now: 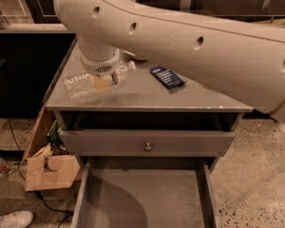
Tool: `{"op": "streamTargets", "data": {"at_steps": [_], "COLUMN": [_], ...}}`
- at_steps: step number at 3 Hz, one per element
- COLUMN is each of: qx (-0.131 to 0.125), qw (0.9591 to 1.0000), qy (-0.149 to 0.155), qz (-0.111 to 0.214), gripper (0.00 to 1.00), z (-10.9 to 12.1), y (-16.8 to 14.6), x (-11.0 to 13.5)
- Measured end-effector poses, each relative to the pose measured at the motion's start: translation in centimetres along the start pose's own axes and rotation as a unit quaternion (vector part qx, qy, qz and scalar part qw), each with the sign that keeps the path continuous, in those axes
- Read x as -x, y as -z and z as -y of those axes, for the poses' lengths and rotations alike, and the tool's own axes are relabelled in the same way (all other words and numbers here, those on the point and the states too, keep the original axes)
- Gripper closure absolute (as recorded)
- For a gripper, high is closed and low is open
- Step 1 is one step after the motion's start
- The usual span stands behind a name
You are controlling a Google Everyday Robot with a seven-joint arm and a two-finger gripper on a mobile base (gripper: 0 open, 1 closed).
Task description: Pick water bottle from middle drawer and place on counter
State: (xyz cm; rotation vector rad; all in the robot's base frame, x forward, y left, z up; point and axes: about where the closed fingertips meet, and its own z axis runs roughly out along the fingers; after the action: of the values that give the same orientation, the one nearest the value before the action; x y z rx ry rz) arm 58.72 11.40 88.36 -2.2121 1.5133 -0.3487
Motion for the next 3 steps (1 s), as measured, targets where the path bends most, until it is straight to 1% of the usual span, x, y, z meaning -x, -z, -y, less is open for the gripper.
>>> {"op": "streamTargets", "data": {"at_steps": [1, 3], "qx": [0.016, 0.025], "qw": [0.9999, 0.9997], "qy": [0.0, 0.002], "qz": [0.002, 0.004], "gripper": [1.0, 1.0], "z": [0.88, 1.45], "y": [-1.87, -2.69], "x": [0.02, 0.1]}}
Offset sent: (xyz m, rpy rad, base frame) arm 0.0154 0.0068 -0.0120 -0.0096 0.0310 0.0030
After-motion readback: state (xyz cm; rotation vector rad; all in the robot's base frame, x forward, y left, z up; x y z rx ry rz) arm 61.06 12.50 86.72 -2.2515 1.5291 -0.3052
